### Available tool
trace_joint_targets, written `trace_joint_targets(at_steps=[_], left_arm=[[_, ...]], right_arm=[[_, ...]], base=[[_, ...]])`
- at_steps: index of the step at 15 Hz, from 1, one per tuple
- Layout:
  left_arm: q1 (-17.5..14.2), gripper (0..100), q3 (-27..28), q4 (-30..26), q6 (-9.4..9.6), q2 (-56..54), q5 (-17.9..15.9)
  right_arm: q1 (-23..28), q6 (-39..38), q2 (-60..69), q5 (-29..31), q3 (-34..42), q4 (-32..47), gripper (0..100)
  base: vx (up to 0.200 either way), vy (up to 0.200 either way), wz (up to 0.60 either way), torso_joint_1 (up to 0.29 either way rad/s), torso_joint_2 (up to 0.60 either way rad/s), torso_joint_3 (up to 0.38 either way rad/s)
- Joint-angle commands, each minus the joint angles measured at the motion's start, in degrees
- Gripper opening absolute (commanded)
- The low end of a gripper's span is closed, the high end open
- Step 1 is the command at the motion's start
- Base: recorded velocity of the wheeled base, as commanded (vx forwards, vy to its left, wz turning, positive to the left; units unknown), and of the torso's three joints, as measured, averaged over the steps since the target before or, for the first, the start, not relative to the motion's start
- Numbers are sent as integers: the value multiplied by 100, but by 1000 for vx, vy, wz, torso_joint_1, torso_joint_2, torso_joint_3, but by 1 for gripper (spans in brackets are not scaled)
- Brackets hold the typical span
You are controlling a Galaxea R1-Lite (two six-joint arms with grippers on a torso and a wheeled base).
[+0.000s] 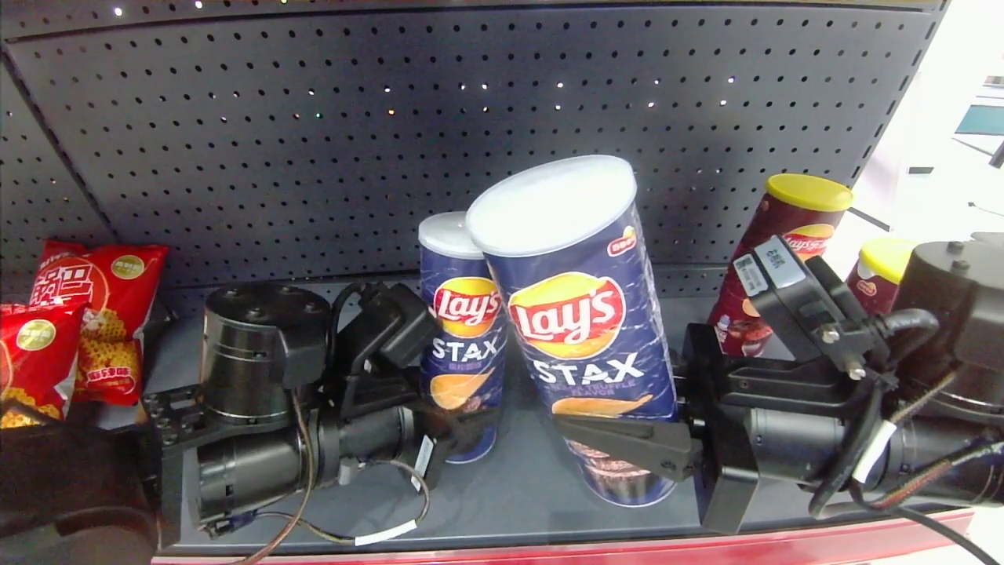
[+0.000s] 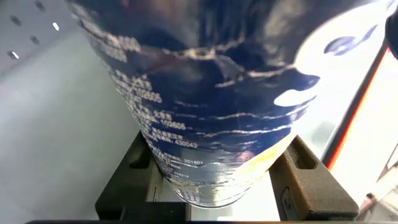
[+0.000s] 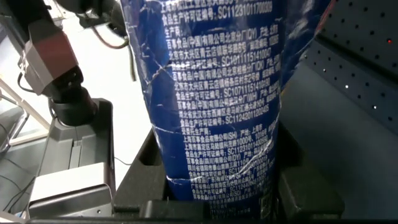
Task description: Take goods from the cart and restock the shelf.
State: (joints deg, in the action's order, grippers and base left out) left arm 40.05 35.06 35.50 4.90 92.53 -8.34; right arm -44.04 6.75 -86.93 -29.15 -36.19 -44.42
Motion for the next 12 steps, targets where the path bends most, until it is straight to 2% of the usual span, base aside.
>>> trace_joint_targets(at_steps=[1, 7, 12], left_arm=[[65, 0, -263, 10, -15, -200, 25], [65, 0, -931, 10, -33, -675, 131], [65, 0, -931, 1, -33, -613, 113]], right_arm=[[1, 1, 45, -3, 7, -5, 0], [-8, 1, 18, -3, -2, -5, 0], [-8, 1, -8, -3, -2, -5, 0]], base=[[0, 0, 0, 0, 0, 0], [0, 0, 0, 0, 0, 0], [0, 0, 0, 0, 0, 0]])
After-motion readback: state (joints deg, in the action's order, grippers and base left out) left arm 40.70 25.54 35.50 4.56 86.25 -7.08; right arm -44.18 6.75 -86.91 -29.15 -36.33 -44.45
